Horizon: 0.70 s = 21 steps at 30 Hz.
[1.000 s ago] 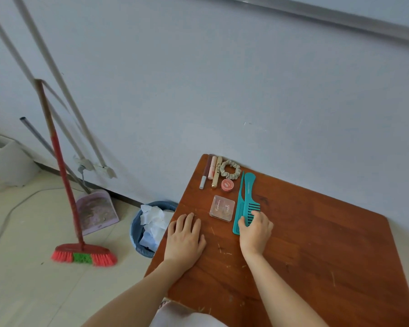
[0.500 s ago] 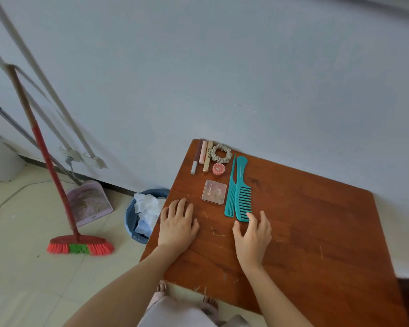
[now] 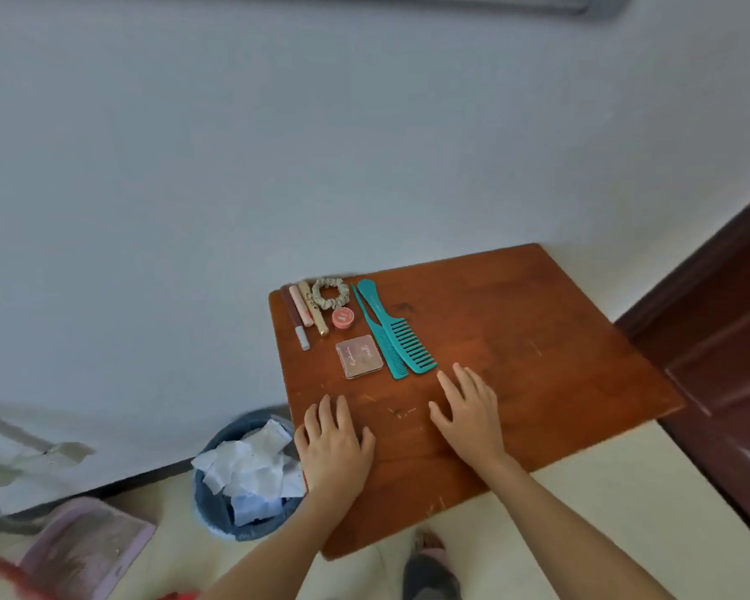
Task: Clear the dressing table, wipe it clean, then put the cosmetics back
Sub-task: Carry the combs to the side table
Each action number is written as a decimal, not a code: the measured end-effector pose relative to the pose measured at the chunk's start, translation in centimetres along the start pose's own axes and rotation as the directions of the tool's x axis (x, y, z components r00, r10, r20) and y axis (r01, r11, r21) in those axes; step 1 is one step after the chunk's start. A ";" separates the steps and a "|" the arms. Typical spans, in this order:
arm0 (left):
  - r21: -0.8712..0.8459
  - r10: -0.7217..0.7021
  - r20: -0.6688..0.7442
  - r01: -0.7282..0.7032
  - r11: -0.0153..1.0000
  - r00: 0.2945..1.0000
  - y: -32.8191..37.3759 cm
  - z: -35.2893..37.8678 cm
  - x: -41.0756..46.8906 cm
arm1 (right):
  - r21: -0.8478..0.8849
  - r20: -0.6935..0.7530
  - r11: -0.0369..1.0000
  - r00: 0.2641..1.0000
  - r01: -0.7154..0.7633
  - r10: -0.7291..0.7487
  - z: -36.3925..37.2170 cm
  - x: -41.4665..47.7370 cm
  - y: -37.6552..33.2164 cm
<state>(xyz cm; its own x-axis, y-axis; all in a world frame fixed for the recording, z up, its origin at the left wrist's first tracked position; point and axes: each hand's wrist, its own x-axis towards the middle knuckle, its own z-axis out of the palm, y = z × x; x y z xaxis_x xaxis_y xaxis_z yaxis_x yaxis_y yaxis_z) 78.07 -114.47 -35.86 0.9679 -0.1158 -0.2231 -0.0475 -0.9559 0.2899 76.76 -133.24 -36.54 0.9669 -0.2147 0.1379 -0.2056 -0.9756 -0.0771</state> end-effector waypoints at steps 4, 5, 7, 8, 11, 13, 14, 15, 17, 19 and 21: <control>0.052 0.243 -0.004 -0.242 0.969 0.970 -0.1 -0.9 -0.7 | 0.009 0.020 0.994 0.993 -0.112 0.112 -1.5 -4.8 -0.1; 0.060 0.314 0.010 -0.314 0.948 0.949 0.6 -1.0 -1.2 | 0.004 0.026 0.990 0.989 -0.143 0.143 -1.9 -6.1 0.3; 0.076 0.446 0.066 -0.450 0.890 0.892 2.6 -0.5 -2.5 | -0.027 -0.005 0.976 0.976 -0.218 0.218 -2.9 -9.0 1.8; 0.069 0.502 0.100 -0.509 0.858 0.859 3.9 -0.3 -3.3 | -0.038 -0.025 0.962 0.963 -0.271 0.270 -3.6 -10.6 2.7; 0.112 0.669 0.140 -0.683 0.721 0.730 7.8 1.0 -6.2 | -0.068 -0.095 0.898 0.899 -0.435 0.429 -5.7 -16.5 5.4; 0.122 0.796 0.069 -0.797 0.591 0.601 10.6 1.9 -8.8 | -0.078 -0.169 0.836 0.833 -0.543 0.526 -7.0 -21.5 6.9; 0.133 0.838 0.063 -0.837 0.531 0.542 11.9 2.6 -10.1 | -0.073 -0.204 0.801 0.795 -0.594 0.571 -7.6 -24.2 7.5; 0.121 0.866 0.076 -0.866 0.485 0.495 13.1 3.2 -11.6 | -0.067 -0.231 0.762 0.753 -0.644 0.616 -8.2 -27.0 7.9; 0.077 0.916 0.099 -0.921 0.383 0.389 15.2 4.1 -14.9 | -0.057 -0.271 0.682 0.669 -0.729 0.692 -9.2 -32.3 8.1; 0.028 0.956 0.113 -0.963 0.268 0.269 17.1 4.8 -19.4 | -0.075 -0.314 0.592 0.583 -0.802 0.750 -10.4 -38.0 8.1; -0.008 0.982 0.104 -0.987 0.160 0.159 18.2 5.8 -24.0 | -0.091 -0.339 0.523 0.520 -0.848 0.784 -11.6 -43.2 7.9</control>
<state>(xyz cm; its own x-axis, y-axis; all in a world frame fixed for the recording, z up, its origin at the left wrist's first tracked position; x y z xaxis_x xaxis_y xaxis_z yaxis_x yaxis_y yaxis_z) 52.55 -130.69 -30.62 0.0813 -0.9850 0.1522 -0.9610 -0.0370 0.2740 31.58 -132.22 -31.69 0.2900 -0.8922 0.3462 -0.9409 -0.3320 -0.0673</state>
